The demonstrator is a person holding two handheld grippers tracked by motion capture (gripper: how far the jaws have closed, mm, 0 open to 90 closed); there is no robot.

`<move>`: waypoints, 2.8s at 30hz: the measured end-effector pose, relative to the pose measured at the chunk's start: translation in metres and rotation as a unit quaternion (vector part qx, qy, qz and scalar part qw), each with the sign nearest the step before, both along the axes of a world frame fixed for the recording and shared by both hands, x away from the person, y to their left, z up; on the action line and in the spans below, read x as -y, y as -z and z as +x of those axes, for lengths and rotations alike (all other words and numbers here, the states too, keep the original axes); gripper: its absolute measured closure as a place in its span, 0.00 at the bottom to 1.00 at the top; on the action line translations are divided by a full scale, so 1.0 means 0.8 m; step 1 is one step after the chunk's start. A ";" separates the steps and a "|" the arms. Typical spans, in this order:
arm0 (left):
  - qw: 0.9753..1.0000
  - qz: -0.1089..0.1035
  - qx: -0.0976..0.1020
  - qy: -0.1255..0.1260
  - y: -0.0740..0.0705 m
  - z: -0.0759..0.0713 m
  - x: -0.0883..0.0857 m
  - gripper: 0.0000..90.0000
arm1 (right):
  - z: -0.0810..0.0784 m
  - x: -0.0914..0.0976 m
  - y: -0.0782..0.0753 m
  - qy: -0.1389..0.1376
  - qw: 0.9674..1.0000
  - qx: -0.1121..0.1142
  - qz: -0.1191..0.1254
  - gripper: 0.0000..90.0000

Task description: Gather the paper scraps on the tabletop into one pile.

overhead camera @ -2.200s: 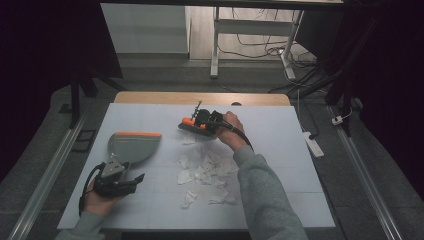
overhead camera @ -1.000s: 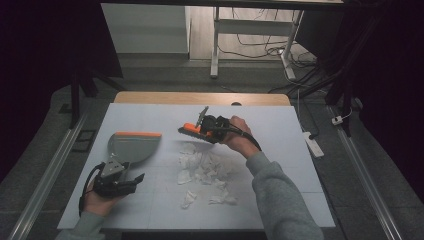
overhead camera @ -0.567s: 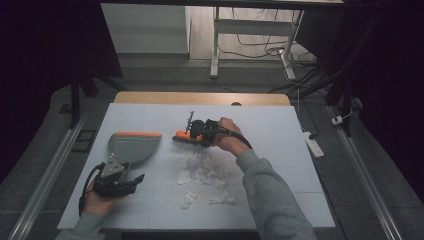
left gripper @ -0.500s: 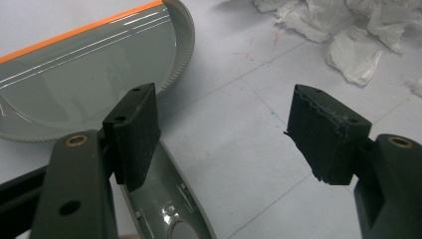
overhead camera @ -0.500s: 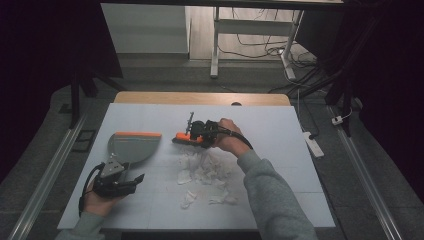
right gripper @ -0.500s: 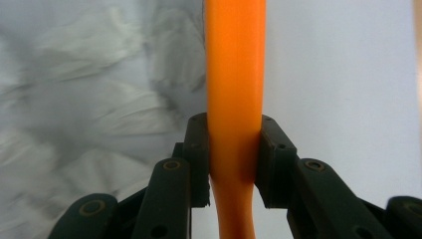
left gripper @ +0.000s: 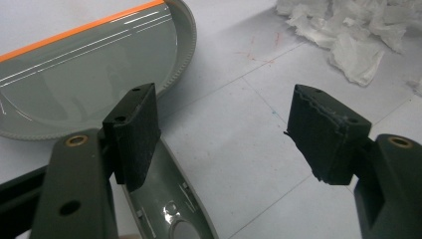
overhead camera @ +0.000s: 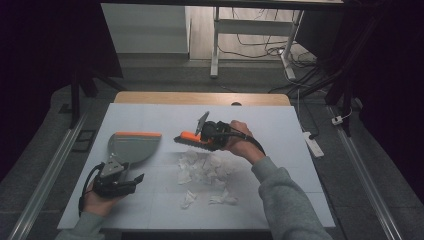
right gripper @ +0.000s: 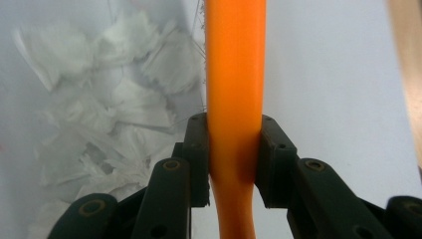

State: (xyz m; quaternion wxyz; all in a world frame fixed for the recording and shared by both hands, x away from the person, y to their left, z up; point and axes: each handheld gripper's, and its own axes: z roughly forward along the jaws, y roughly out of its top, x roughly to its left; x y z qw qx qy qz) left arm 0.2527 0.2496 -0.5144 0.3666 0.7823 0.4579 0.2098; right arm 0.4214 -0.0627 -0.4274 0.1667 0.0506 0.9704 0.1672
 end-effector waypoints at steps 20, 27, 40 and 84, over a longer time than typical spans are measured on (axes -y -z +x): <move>1.000 0.000 -0.003 -0.004 0.001 0.000 -0.002 0.33 | -0.031 -0.024 0.010 0.058 0.973 -0.151 0.164 0.78; 1.000 -0.001 -0.002 -0.005 0.001 0.000 -0.003 0.33 | -0.034 -0.032 0.018 0.085 0.969 -0.167 0.162 0.78; 1.000 -0.001 -0.002 -0.002 0.001 0.000 -0.002 0.33 | -0.062 -0.067 0.043 0.071 0.967 -0.212 0.118 0.78; 1.000 0.004 -0.005 0.002 0.006 0.002 0.000 0.33 | 0.014 -0.004 0.055 0.248 0.935 -0.199 0.160 0.78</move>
